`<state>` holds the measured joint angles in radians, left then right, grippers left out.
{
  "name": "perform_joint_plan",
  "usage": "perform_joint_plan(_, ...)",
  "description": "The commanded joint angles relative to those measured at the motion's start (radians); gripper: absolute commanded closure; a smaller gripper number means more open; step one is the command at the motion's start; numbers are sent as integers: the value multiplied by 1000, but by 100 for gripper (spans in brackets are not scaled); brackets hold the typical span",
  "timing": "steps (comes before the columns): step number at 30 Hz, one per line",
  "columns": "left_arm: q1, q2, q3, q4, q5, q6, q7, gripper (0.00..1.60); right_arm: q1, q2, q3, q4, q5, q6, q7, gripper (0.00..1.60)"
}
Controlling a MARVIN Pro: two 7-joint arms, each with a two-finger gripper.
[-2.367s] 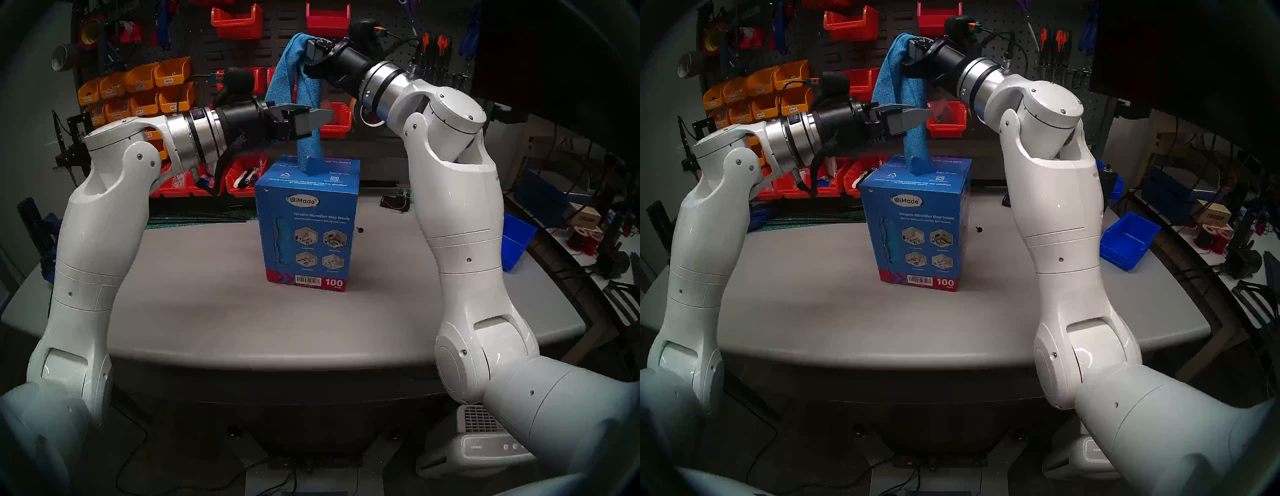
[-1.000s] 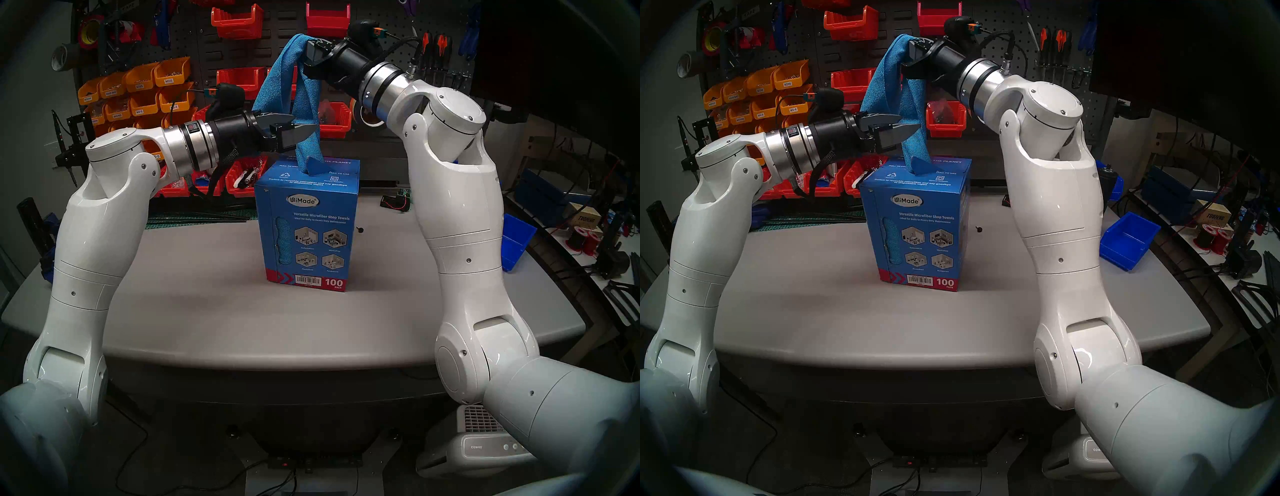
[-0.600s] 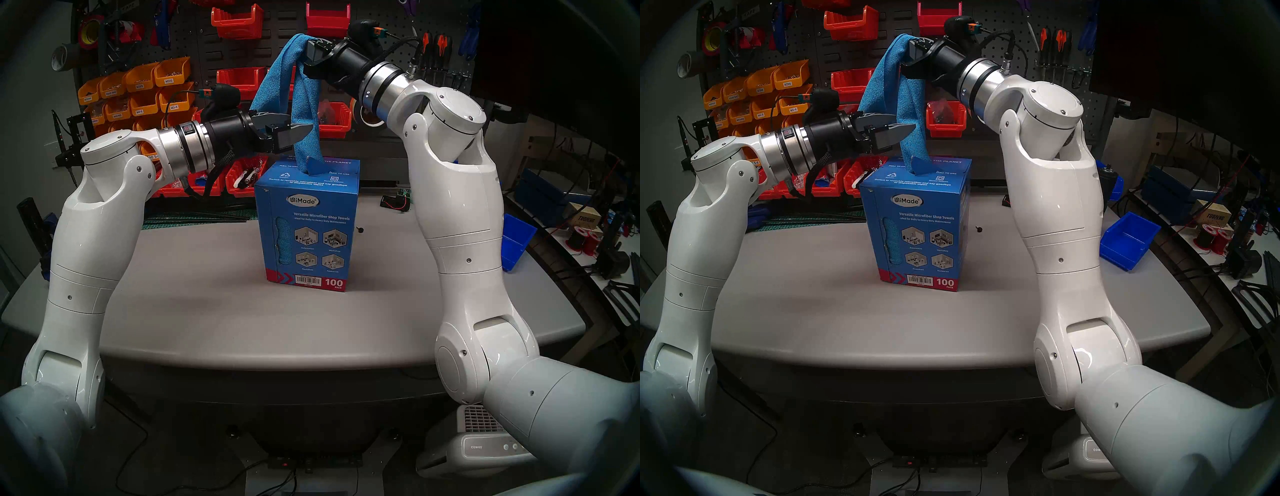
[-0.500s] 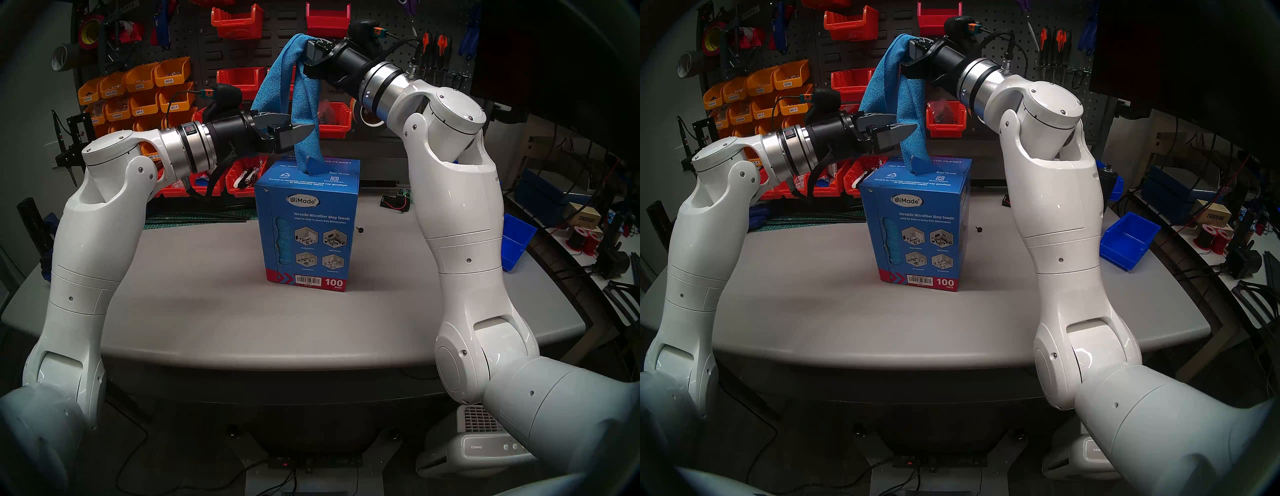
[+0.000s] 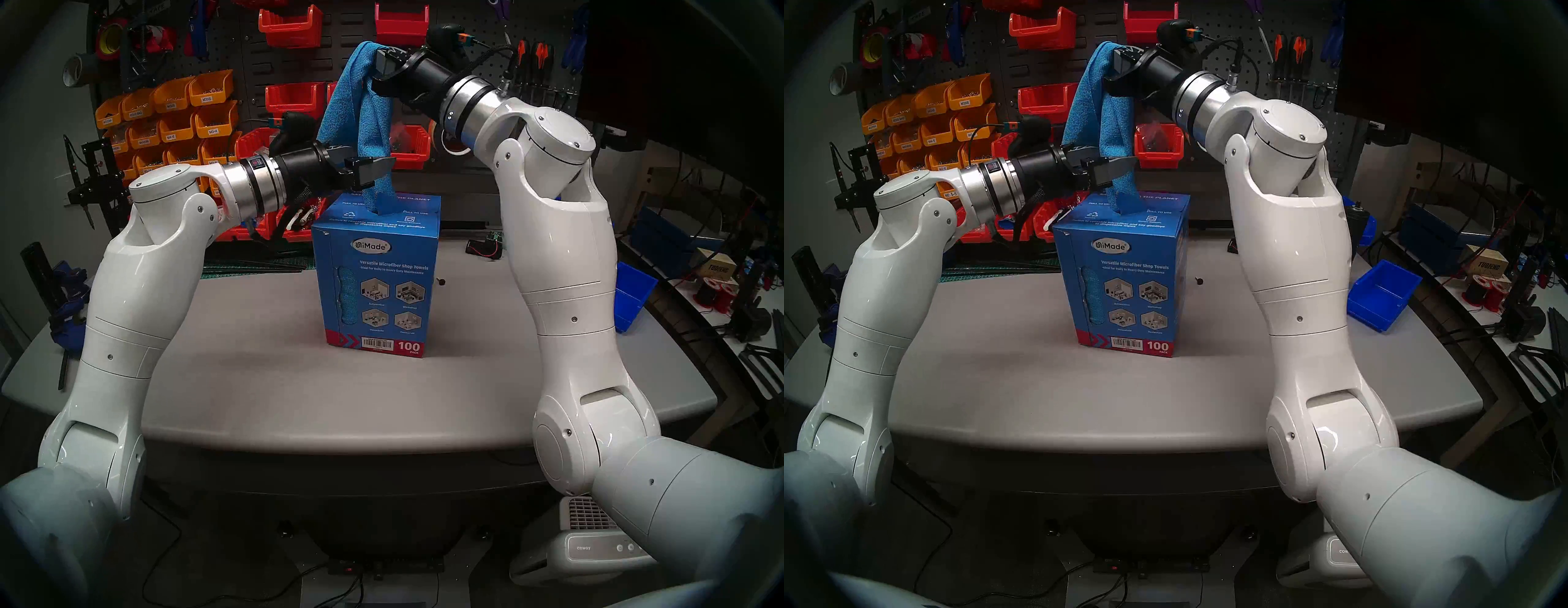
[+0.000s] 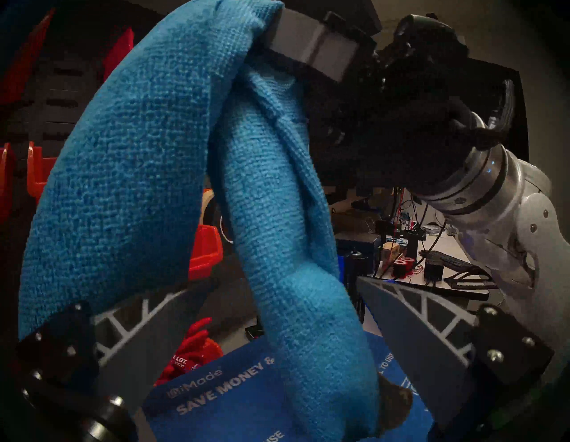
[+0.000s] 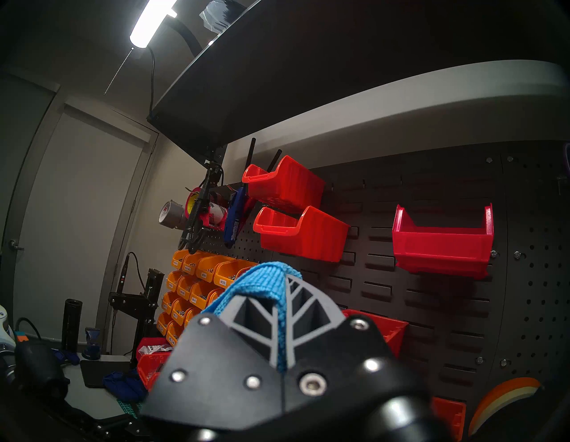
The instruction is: Take out a shop towel
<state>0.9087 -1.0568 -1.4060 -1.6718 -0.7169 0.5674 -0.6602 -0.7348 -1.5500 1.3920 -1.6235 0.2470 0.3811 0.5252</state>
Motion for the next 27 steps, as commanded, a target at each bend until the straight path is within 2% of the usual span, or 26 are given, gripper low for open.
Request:
perform_joint_plan(1, -126, -26, -9, 37, 6, -18, -14, 0, 31, -2, 3, -26, -1, -10, 1, 160)
perform_joint_plan(3, -121, -33, -20, 33, 11, -19, -14, 0, 31, -2, 3, -26, -1, -10, 1, 160)
perform_joint_plan(14, -196, -49, -10, 79, 2, 3, -56, 0, 31, -2, 3, -26, -1, -10, 1, 160)
perform_joint_plan(22, -204, -62, -21, 71, -14, 25, -62, 0, 31, -2, 3, -26, -2, -10, 1, 160)
perform_joint_plan(23, -199, -62, -25, 64, -18, 31, -62, 14, 31, -1, 3, -27, -2, -10, 1, 160)
perform_joint_plan(24, -194, -60, -26, 58, -20, 33, -64, 58, 31, -1, 3, -27, -2, -10, 1, 160)
perform_joint_plan(25, -188, -58, -28, 50, -23, 37, -67, 87, 31, -1, 3, -27, -2, -10, 1, 160)
perform_joint_plan(26, -182, -57, -31, 43, -25, 40, -67, 106, 31, -1, 3, -27, -2, -10, 1, 160)
perform_joint_plan(27, -170, -60, -39, 36, -37, 31, -82, 141, 31, -1, 3, -27, -2, -10, 1, 160)
